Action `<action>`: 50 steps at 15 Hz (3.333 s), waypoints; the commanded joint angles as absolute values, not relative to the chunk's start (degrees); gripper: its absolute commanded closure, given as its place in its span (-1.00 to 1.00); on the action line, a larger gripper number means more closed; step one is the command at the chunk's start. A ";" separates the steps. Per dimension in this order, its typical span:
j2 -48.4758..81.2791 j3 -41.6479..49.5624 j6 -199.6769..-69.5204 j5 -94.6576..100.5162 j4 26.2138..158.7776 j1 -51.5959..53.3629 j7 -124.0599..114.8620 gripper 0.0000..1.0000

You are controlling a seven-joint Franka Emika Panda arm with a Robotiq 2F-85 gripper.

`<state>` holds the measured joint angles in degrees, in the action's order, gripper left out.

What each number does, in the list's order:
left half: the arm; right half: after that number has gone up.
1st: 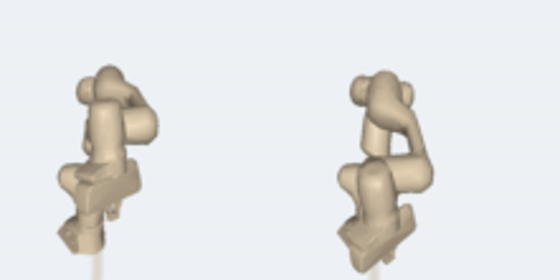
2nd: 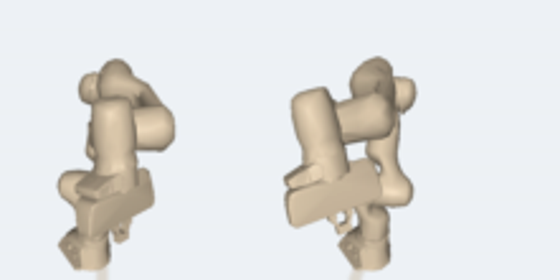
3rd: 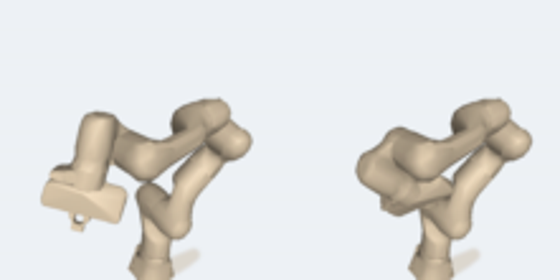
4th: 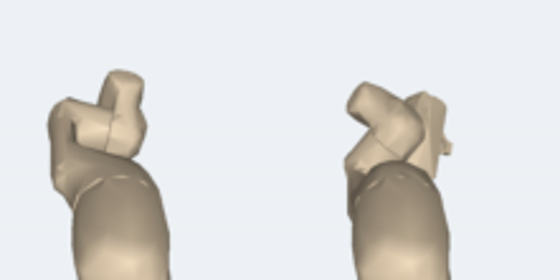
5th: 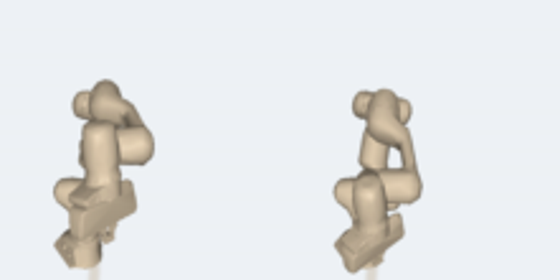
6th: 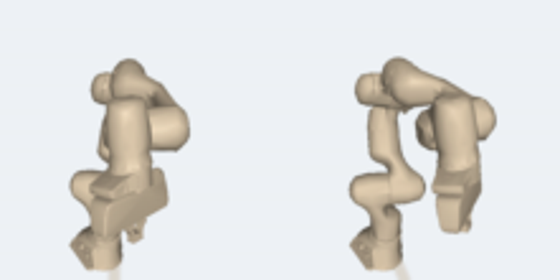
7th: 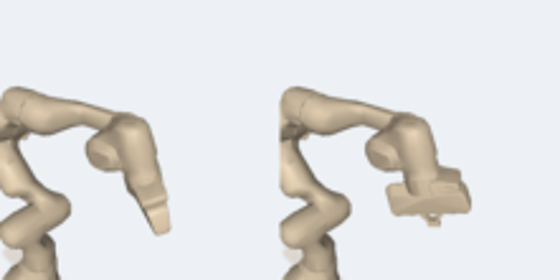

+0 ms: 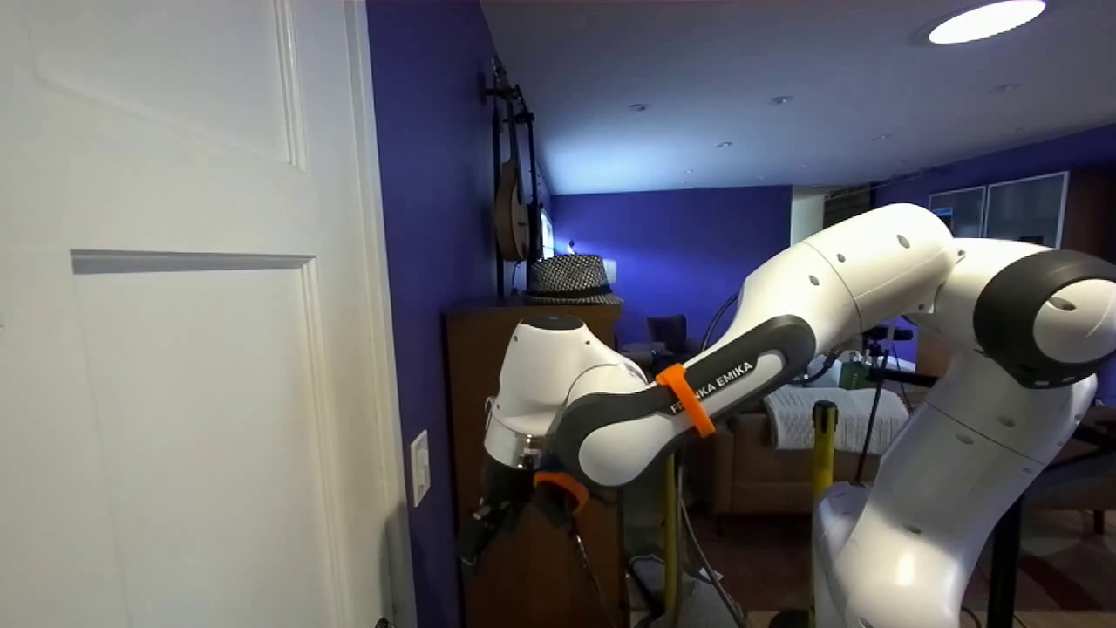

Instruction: Pick up the hat and hang it on the hook in the middle of the door

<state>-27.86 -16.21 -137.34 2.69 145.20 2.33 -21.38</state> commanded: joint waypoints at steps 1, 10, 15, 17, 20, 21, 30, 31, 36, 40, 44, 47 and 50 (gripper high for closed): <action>-26.57 -14.18 -134.45 11.04 138.63 -0.91 -16.06 -1.00; -26.91 -7.43 -119.99 16.95 123.86 -3.99 -8.71 -1.00; -27.59 -6.59 -120.92 16.88 124.85 -3.07 -8.86 -1.00; -28.25 -6.11 -123.77 17.87 125.88 -2.38 -5.82 -1.00; -26.32 -3.36 -125.01 19.79 122.07 -2.34 4.58 -1.00; -25.97 -2.61 -126.33 20.83 121.13 -2.79 6.44 -1.00; -17.68 9.11 -125.38 18.13 104.26 -1.57 36.96 -1.00; -16.99 9.75 -125.11 17.19 103.25 -1.31 39.69 -1.00; -17.24 9.11 -126.69 17.20 104.62 -2.55 40.32 -1.00; -14.06 8.64 -127.40 19.41 100.42 -4.34 34.48 -1.00; -8.23 10.45 -130.93 19.44 90.43 -7.17 27.29 -1.00; -3.89 11.27 -132.21 20.36 82.73 -9.57 21.71 -1.00; -0.13 12.00 -131.53 23.72 75.74 -11.89 15.54 -1.00</action>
